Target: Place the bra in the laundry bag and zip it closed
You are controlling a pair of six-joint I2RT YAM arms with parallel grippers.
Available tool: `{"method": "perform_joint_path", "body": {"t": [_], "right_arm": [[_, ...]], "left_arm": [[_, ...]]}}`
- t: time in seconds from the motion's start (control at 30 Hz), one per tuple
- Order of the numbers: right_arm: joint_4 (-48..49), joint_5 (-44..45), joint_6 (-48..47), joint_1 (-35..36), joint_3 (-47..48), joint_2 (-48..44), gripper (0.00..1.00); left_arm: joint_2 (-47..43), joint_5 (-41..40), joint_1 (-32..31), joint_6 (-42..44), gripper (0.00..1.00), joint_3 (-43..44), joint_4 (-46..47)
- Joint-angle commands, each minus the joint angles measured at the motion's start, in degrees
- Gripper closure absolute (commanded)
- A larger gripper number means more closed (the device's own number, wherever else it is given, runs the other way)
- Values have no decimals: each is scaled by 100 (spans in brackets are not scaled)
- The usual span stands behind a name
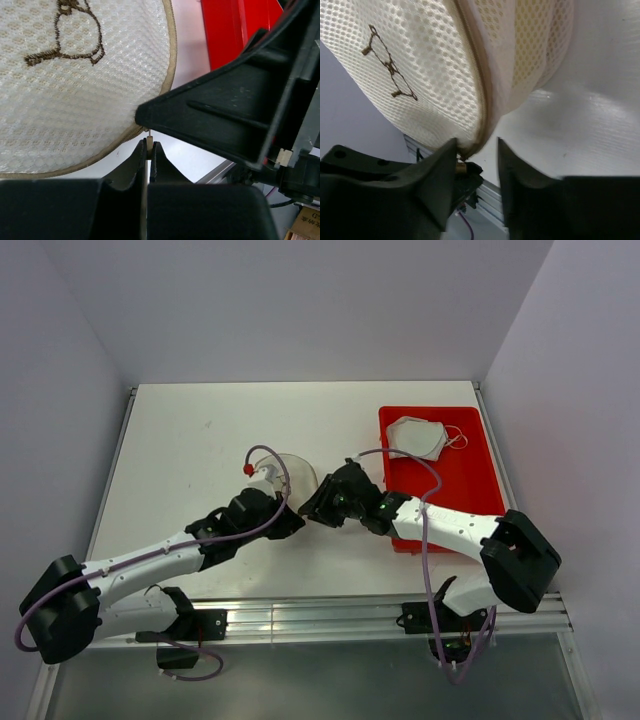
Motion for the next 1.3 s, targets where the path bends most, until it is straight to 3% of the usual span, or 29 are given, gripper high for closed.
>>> {"method": "perform_joint_path", "body": {"t": [0.0, 0.2, 0.23, 0.43, 0.67, 0.87, 1.1, 1.27], "right_arm": [[452, 109, 147, 42, -65, 127, 61], [312, 197, -1, -55, 13, 83, 99], [303, 171, -63, -99, 40, 74, 100], [-180, -179, -976, -624, 409, 65, 100], [-813, -707, -2408, -1249, 1050, 363, 100], [-1182, -971, -3375, -1539, 1674, 803, 100], [-1498, -1086, -3720, -2111, 2675, 1391, 97], [-1841, -1358, -3764, -2024, 3958, 1919, 84]], "left_arm": [[-50, 76, -47, 127, 100, 205, 202], [-278, 6, -39, 145, 100, 109, -61], [-331, -12, -39, 145, 100, 91, -105], [-876, -162, 136, 163, 100, -84, -650], [-1491, 199, 1076, 312, 100, -322, -1046], [-1624, 182, 1507, 251, 100, -462, -1213], [-1835, 295, 1948, 277, 100, -595, -1275], [-1756, 734, 1921, 277, 100, -446, -932]]}}
